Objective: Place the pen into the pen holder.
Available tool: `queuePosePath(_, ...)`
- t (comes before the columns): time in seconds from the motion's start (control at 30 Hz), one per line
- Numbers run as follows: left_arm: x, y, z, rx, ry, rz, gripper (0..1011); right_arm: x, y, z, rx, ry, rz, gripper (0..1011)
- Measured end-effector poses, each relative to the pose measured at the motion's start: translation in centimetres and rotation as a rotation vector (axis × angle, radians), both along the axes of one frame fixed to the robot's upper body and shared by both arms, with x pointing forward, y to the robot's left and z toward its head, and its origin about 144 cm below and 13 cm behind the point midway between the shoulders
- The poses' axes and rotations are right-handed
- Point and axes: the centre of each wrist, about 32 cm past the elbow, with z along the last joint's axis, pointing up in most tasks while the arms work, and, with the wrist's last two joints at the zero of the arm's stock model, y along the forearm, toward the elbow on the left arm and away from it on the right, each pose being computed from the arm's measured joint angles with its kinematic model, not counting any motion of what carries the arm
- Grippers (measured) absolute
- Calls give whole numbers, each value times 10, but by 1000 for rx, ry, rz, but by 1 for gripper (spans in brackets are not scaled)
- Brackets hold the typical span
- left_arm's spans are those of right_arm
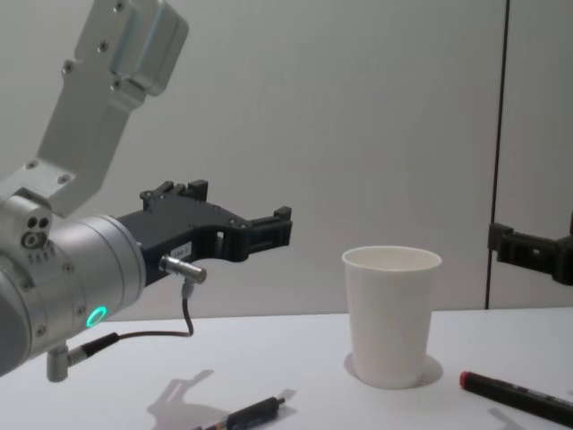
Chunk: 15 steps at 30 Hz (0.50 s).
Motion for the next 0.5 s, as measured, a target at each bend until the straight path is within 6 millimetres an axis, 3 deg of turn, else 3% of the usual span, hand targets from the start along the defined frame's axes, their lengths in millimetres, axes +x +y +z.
queuePosePath(0.5, 0, 0, 0, 0, 0, 0, 1003, 0, 0, 0, 0, 0, 0, 1001)
